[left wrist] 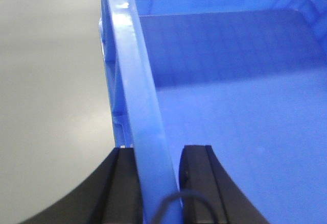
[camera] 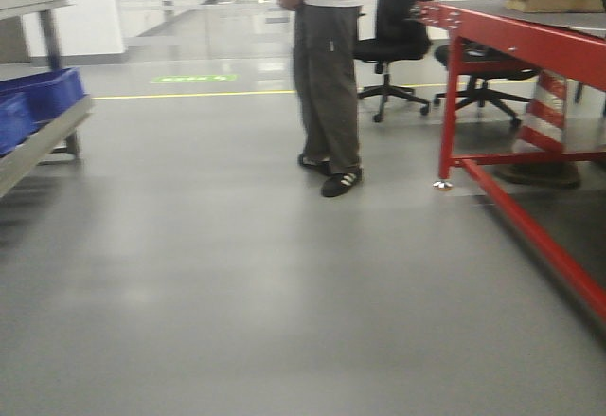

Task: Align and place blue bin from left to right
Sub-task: 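Drive across the floor carrying the blue bin in both grippers, then drive up to the second shelf of blue bins holding the bin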

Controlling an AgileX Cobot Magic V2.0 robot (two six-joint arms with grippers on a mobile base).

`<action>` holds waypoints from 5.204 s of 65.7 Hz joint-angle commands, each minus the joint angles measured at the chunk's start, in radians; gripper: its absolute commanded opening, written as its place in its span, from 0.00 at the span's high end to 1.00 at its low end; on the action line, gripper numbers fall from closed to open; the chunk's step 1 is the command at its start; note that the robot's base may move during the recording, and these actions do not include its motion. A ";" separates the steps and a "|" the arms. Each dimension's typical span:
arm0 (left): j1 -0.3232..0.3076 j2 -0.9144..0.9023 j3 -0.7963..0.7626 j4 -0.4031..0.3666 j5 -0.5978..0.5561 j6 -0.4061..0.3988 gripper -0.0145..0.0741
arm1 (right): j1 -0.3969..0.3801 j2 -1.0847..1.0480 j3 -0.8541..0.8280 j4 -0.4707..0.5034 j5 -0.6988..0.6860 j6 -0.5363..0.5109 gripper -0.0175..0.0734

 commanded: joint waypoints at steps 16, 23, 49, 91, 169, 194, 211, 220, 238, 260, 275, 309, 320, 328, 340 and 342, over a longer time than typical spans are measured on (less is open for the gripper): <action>-0.003 -0.020 -0.016 -0.008 -0.073 0.019 0.96 | 0.000 -0.031 -0.019 0.017 -0.096 -0.019 0.88; -0.003 -0.020 -0.016 -0.008 -0.073 0.019 0.96 | 0.000 -0.031 -0.019 0.017 -0.096 -0.019 0.88; -0.003 -0.020 -0.016 -0.008 -0.073 0.019 0.96 | 0.000 -0.031 -0.019 0.017 -0.096 -0.019 0.88; -0.003 -0.020 -0.016 -0.008 -0.073 0.019 0.96 | 0.000 -0.031 -0.019 0.017 -0.096 -0.019 0.88; -0.003 -0.014 -0.016 -0.008 -0.120 0.019 0.96 | 0.000 -0.031 -0.019 0.017 -0.104 -0.019 0.88; -0.003 -0.014 -0.016 0.009 -0.148 0.019 0.96 | 0.000 -0.031 -0.019 0.017 -0.113 -0.019 0.88; -0.003 -0.014 -0.016 0.031 -0.245 0.019 0.96 | 0.000 -0.031 -0.019 0.017 -0.129 -0.019 0.88; -0.003 -0.014 -0.016 0.043 -0.316 0.019 0.96 | 0.000 -0.031 -0.019 0.017 -0.166 -0.019 0.88; -0.003 -0.014 -0.016 0.050 -0.504 0.019 0.96 | 0.000 -0.031 -0.019 0.017 -0.219 -0.019 0.88; -0.003 -0.014 -0.016 0.050 -0.646 0.019 0.96 | 0.000 -0.031 -0.019 0.017 -0.219 -0.019 0.88; -0.003 -0.014 -0.016 0.050 -0.666 0.019 0.96 | 0.000 -0.031 -0.019 0.017 -0.219 -0.019 0.88; -0.003 -0.014 -0.016 0.050 -0.666 0.019 0.96 | 0.000 -0.031 -0.019 0.017 -0.219 -0.019 0.88; -0.003 -0.014 -0.016 0.050 -0.666 0.019 0.96 | 0.000 -0.031 -0.019 0.017 -0.219 -0.019 0.88; -0.003 -0.014 -0.016 0.050 -0.666 0.019 0.96 | 0.000 -0.031 -0.019 0.017 -0.219 -0.019 0.88; -0.003 -0.014 -0.016 0.050 -0.666 0.019 0.96 | 0.000 -0.031 -0.019 0.017 -0.219 -0.019 0.88; -0.003 -0.014 -0.016 0.050 -0.666 0.019 0.96 | 0.000 -0.031 -0.019 0.017 -0.219 -0.019 0.88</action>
